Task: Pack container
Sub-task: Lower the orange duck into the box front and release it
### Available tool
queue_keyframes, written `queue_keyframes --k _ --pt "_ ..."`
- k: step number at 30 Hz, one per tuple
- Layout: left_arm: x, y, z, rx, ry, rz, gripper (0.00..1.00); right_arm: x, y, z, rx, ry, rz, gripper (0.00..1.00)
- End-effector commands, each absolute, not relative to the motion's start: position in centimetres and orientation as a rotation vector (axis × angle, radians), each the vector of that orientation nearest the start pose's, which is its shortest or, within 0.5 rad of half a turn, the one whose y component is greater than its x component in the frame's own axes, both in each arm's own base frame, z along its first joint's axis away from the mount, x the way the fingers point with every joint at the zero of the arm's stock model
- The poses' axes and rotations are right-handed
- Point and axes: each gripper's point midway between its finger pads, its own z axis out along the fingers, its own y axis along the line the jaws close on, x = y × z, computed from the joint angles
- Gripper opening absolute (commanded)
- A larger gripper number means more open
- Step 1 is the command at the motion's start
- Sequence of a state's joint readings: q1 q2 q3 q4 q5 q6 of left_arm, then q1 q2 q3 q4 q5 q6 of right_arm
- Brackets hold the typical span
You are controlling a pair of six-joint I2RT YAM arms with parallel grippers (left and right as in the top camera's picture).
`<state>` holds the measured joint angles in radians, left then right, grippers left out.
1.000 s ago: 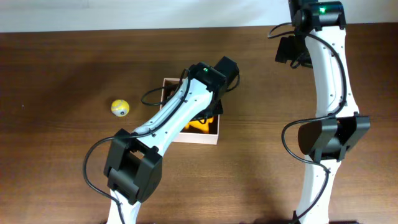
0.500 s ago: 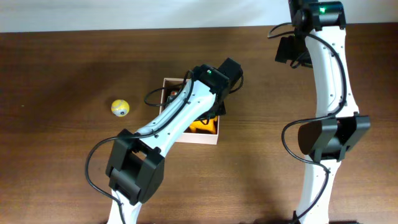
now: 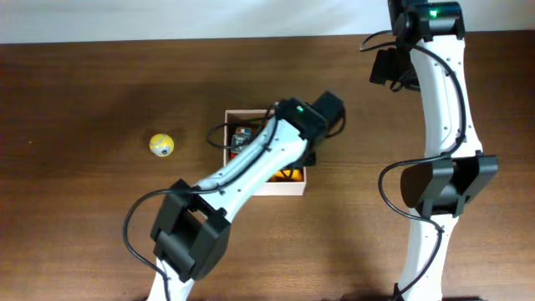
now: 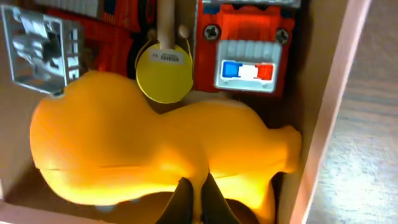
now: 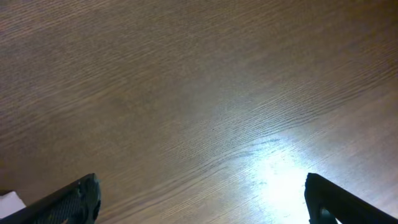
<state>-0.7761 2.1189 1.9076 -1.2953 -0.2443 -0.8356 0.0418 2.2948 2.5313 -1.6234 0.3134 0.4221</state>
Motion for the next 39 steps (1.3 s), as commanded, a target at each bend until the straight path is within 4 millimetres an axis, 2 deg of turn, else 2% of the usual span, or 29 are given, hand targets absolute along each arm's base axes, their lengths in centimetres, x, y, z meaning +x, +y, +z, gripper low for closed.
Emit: queue_keyframes --k 1,3,4,5,6,8,9,12,19,27,33,39 --pt "33.7 -27.1 10.7 -0.102 2.865 0.207 0.02 46.4 -3.5 19.2 0.593 2.809 -0.383 0.99" --pt "33.9 -27.1 10.8 -0.105 2.857 0.211 0.04 46.4 -3.5 19.2 0.593 2.809 -0.383 0.99" --pt "34.1 -26.9 10.8 -0.107 2.847 0.22 0.12 46.4 -3.5 19.2 0.593 2.809 -0.383 0.99" --pt "34.3 -26.8 10.9 -0.109 2.837 0.226 0.27 46.4 -3.5 19.2 0.594 2.809 -0.383 0.99" --pt "34.5 -26.7 11.0 -0.11 2.825 0.234 0.47 46.4 -3.5 19.2 0.593 2.809 -0.383 0.99" --pt "34.9 -26.5 11.1 -0.112 2.801 0.255 0.76 46.4 -3.5 19.2 0.594 2.809 -0.383 0.99" --pt "35.0 -26.4 11.2 -0.113 2.791 0.264 0.84 46.4 -3.5 19.2 0.594 2.809 -0.383 0.99" --pt "35.6 -26.0 11.5 -0.115 2.754 0.295 0.87 46.4 -3.5 19.2 0.594 2.809 -0.383 0.99" --pt "36.5 -25.1 11.7 -0.111 2.74 0.313 0.87 46.4 -3.5 19.2 0.594 2.809 -0.383 0.99" --pt "37.6 -22.6 11.7 -0.173 2.752 0.348 0.87 46.4 -3.5 19.2 0.593 2.809 -0.383 0.99" --pt "37.9 -21.2 11.6 -0.211 2.771 0.371 0.87 46.4 -3.5 19.2 0.593 2.809 -0.383 0.99" --pt "37.3 -20.6 11.3 -0.228 2.824 0.367 0.87 46.4 -3.5 19.2 0.594 2.809 -0.383 0.99"
